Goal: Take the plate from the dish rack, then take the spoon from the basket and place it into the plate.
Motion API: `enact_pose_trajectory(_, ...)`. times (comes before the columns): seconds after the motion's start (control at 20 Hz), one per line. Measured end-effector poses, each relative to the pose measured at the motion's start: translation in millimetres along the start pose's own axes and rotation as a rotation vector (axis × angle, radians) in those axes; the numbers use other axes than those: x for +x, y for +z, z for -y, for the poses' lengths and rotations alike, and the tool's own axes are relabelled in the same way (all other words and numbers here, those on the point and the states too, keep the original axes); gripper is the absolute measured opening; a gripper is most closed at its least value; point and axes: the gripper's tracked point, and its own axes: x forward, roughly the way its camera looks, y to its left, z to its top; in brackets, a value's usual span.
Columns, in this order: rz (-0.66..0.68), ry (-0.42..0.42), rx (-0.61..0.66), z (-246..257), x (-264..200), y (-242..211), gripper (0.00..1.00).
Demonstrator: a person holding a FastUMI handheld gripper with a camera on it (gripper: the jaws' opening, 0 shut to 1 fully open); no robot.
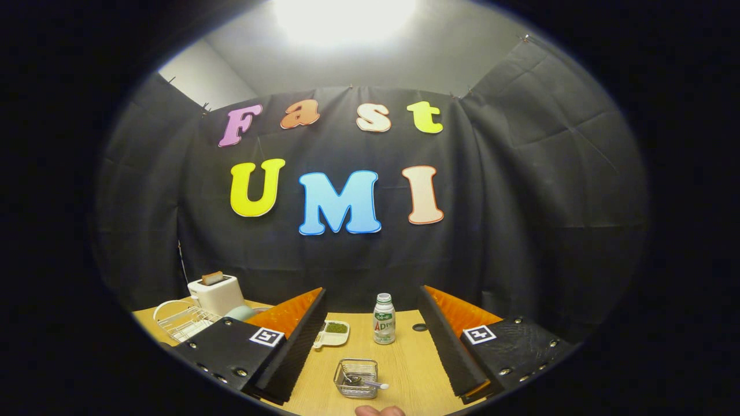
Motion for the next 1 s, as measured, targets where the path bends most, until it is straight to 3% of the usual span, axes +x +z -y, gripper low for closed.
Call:
enact_pose_trajectory(0.5, -0.106, 0.086, 0.000, -97, 19, -7, 0.97)
enact_pose_trajectory(1.0, -0.543, 0.209, 0.130, -194, 56, -71, 0.97)
